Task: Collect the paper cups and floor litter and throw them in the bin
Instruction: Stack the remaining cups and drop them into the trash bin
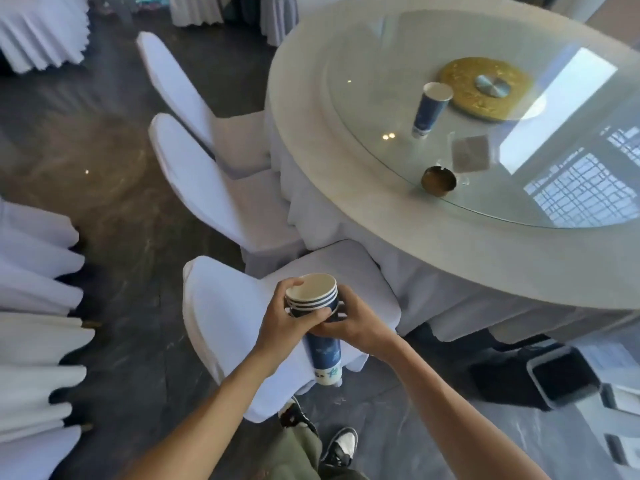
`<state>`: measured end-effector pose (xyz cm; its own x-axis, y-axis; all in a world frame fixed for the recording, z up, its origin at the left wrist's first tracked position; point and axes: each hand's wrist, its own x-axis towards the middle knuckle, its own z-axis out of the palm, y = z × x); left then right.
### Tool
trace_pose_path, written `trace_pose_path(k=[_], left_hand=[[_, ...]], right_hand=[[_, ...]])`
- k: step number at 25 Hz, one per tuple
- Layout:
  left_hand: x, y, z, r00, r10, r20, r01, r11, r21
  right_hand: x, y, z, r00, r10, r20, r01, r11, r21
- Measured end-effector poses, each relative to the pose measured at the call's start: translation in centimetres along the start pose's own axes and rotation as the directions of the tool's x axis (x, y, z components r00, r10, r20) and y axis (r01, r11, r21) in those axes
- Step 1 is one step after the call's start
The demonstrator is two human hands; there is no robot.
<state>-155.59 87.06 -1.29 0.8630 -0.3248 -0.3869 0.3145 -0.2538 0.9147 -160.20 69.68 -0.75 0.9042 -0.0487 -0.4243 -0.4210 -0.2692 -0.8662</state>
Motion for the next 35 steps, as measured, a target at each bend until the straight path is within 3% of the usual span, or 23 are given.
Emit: trace_pose_path(k=[9,15,19,25,29,31,32,35], left_hand=[[1.5,-6.2,4.7,0.966,-0.212,-0.148,0.183,0.965,-0.186],[0.9,-12.1,8.6,0.856,-0.403,-0.323,0.318,0.904,-0.287],[3.3,-17.7,12.4,0.768,-0.482,-0.421,0.329,0.862,-0.387],[7.1,-24.7,14.9,0.731,-0.506,-0.458,0.261,0.827,-0.498],[9.1,-29.2,15.1,0.724,-0.504,-0.471,0.273,0.837,-0.475],[9.5,-31.4,15.1,0.697,-0.528,-0.485,0.278,0.822,-0.496],[9.6,-32.1,15.1,0.682,-0.537,-0.496,0.274,0.817,-0.507],[10.0,-33.5,15.5,0.674,-0.55,-0.493,0.278,0.807,-0.521]], right_hand=[[4.1,4.6,-2.3,0.96,0.232,0.158,-0.196,0.958,-0.21],[9.7,8.3,-4.6,0.784,0.469,0.406,-0.312,0.864,-0.395],[13.3,13.6,-2.7,0.769,0.391,0.506,-0.047,0.824,-0.564],[18.2,22.0,-1.5,0.702,0.43,0.568,-0.152,0.869,-0.47],[21.7,26.5,0.0,0.688,0.489,0.536,-0.349,0.871,-0.347],[24.1,29.3,1.3,0.806,0.41,0.426,-0.146,0.836,-0.529],[25.1,30.6,2.1,0.843,0.35,0.409,0.018,0.74,-0.672],[27.1,33.0,4.8,0.834,0.226,0.503,0.379,0.427,-0.821]])
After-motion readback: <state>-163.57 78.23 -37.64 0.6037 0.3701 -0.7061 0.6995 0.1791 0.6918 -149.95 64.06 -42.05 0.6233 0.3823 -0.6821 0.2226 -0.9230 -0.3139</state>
